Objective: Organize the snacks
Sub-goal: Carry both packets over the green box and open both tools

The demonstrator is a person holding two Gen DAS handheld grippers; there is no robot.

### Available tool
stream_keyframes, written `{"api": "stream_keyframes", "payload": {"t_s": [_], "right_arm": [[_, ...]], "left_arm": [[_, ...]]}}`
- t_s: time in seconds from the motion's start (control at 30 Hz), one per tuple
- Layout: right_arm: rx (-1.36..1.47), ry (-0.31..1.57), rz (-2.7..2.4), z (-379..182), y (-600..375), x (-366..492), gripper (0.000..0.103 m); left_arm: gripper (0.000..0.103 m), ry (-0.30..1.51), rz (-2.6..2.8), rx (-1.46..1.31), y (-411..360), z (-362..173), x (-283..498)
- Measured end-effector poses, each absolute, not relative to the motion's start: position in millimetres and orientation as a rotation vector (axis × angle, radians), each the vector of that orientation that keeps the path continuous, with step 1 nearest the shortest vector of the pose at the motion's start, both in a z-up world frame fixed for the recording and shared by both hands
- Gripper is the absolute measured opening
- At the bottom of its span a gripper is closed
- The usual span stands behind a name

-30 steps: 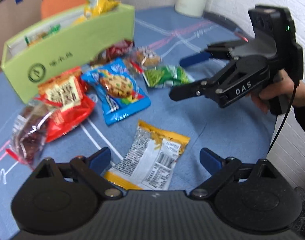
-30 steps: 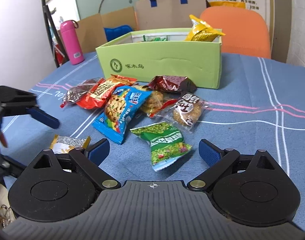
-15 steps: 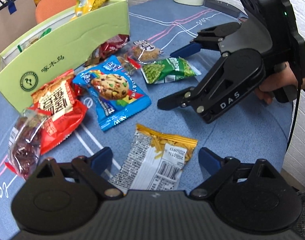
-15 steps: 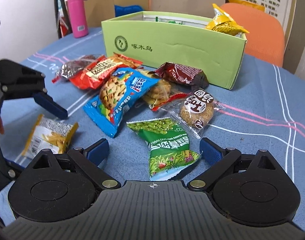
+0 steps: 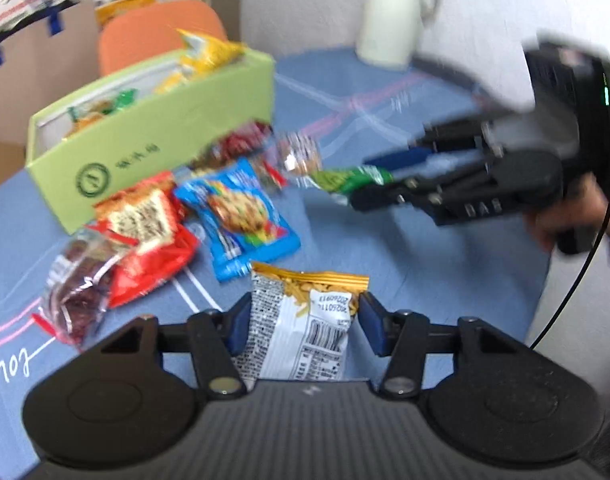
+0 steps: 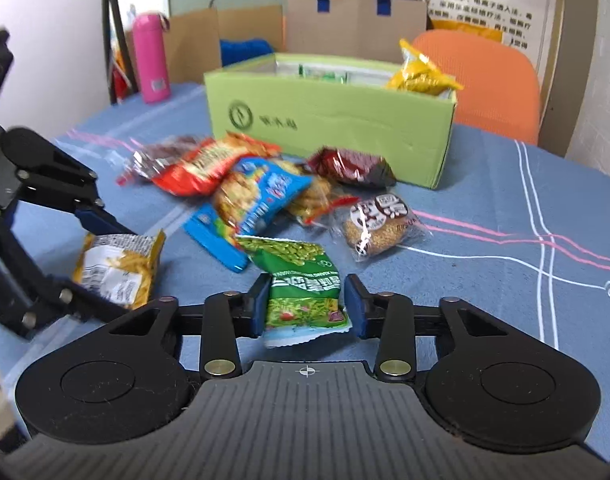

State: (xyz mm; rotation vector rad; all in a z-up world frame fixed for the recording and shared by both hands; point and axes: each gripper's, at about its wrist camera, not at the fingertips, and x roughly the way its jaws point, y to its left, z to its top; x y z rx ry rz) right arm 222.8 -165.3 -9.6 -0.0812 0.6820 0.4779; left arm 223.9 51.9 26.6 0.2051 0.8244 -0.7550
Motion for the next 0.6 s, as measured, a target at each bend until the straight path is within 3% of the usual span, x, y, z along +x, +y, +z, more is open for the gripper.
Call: {"api": "stream_keyframes", "payload": {"t_s": [0.23, 0.5, 0.53, 0.57, 0.6], "right_arm": [[0.033, 0.561, 0.526, 33.9, -171.1, 266.4, 0.018], [0.037, 0.487, 0.438, 57.5, -156.4, 394.1, 0.019], [0.042, 0.493, 0.433, 55.8, -154.2, 407.9, 0.024], [0.042, 0.51, 0.432, 52.8, -151.2, 421.5, 0.028], [0.042, 0.516, 0.425, 49.6, -149.0, 429.8, 0.031]], "left_arm": [[0.054, 0.708, -0.569, 0.012, 81.0, 79.4, 303.8], [0.054, 0.689, -0.454, -0.102, 67.5, 98.9, 426.7], [0.055, 0.687, -0.444, -0.097, 64.1, 96.7, 437.5], [0.07, 0.678, -0.421, -0.079, 62.6, 94.2, 445.3], [0.076, 0.672, -0.39, -0.069, 60.4, 91.4, 450.7]]}}
